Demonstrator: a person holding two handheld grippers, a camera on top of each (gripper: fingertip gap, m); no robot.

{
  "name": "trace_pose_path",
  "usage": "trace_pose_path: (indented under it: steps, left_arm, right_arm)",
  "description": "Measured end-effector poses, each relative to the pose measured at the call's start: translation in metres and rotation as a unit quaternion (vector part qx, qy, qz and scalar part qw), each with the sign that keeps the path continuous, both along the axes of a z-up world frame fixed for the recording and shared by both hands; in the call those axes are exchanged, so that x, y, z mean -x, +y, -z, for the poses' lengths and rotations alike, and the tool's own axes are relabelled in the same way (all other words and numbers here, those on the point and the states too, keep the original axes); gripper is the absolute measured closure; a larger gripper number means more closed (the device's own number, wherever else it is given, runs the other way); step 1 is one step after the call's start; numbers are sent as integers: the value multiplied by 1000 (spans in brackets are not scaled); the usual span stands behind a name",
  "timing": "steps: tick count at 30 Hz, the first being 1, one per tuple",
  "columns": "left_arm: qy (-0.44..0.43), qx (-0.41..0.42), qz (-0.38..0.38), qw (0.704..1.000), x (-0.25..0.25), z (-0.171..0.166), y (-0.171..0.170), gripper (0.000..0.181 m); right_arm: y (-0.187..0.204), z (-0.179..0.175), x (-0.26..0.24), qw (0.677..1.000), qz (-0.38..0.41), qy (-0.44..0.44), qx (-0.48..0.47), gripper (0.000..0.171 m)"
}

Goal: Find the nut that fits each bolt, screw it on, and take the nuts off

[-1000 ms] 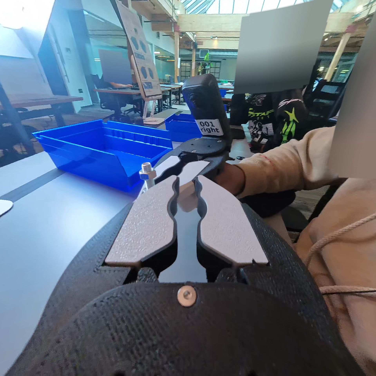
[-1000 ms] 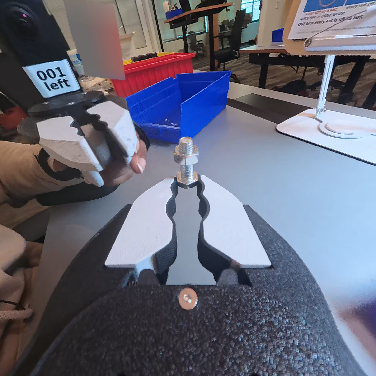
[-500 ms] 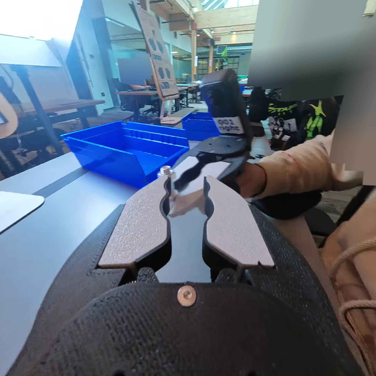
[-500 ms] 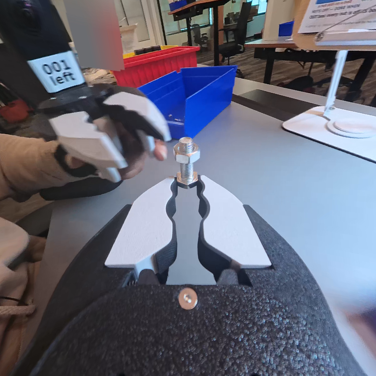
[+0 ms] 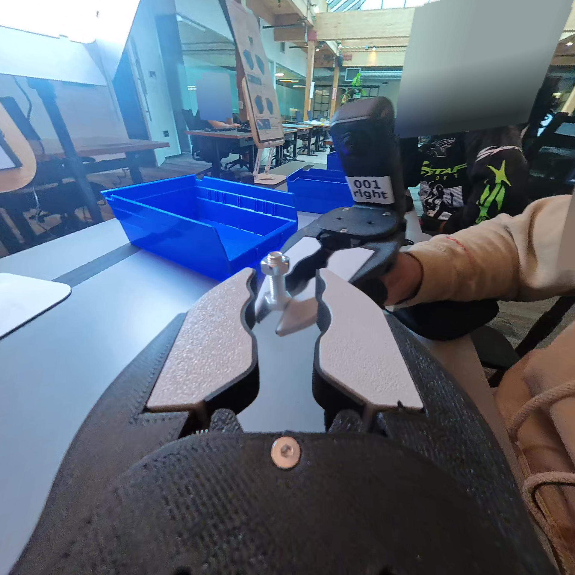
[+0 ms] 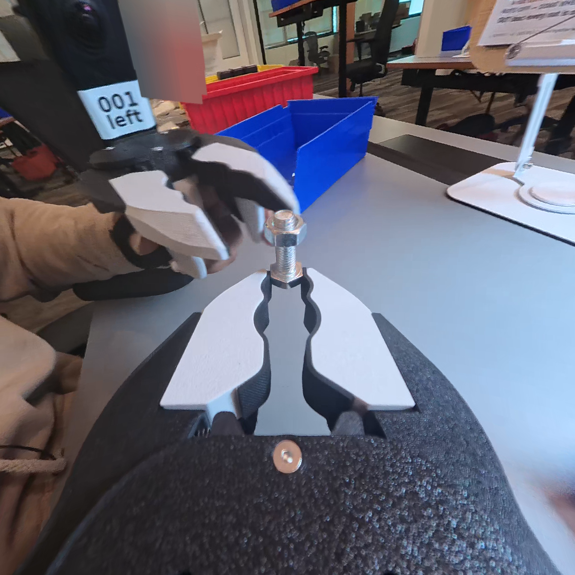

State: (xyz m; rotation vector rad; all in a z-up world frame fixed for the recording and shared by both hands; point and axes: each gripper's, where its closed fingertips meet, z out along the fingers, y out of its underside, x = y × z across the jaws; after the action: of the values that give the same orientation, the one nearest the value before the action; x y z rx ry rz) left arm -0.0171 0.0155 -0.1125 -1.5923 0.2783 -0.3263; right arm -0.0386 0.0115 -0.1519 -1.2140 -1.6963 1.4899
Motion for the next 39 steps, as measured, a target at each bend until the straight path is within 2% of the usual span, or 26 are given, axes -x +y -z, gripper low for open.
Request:
trace_pose_path:
  steps: [2, 5, 6, 7, 8, 10, 14, 17, 19, 22, 27, 30, 32, 35, 39]
  left_arm:
    - [-6, 9, 4, 1000, -1, 4, 2, 139]
    - [2, 8, 17, 1000, -8, 4, -1, 142]
    - [3, 6, 25, 1000, -9, 2, -3, 149]
    - [-3, 1, 51, 999, -15, -1, -9, 169]
    - [-15, -5, 55, 998, -16, -5, -10, 169]
    - [-10, -10, 41, 999, -11, -6, -9, 166]
    - [-19, 2, 9, 1000, 1, 0, -1, 147]
    - [-19, 4, 21, 1000, -4, 2, -2, 147]
    - [-18, 1, 54, 998, -14, -2, -9, 169]
    - [-3, -4, 32, 999, -9, -2, -7, 161]
    - [-25, 8, 12, 1000, 1, 3, 0, 147]
    - [-15, 9, 19, 1000, -5, 4, -2, 147]
    - [-17, 3, 44, 999, -11, 0, -7, 169]
    - [-13, 2, 32, 999, -8, 1, -7, 164]
    - [-24, 2, 3, 1000, 3, 2, 0, 147]
  right_arm:
    - [-8, 3, -1, 1000, -13, -3, -6, 153]
    - [-7, 4, 0, 1000, -11, -6, -6, 153]
    - [-2, 4, 1, 1000, -2, -6, -1, 153]
    - [5, 4, 2, 1000, 9, -8, 5, 153]
    - [10, 3, 3, 1000, 17, -9, 11, 153]
    - [14, 2, 3, 1000, 21, -7, 12, 153]
    - [-3, 4, 1, 1000, -3, -7, 2, 153]
    - [-5, 6, 1, 1000, -7, -10, -2, 153]
    - [4, 5, 2, 1000, 9, -11, 4, 153]
    - [15, 2, 3, 1000, 23, -8, 11, 153]
    - [-4, 4, -1, 1000, -7, -9, 1, 153]
    - [-6, 6, 0, 1000, -9, -12, 4, 153]
    - [3, 5, 1, 1000, 6, -13, 11, 153]
    - [13, 2, 2, 1000, 18, -9, 17, 153]
    - [-1, 4, 0, 1000, -2, -10, 4, 153]
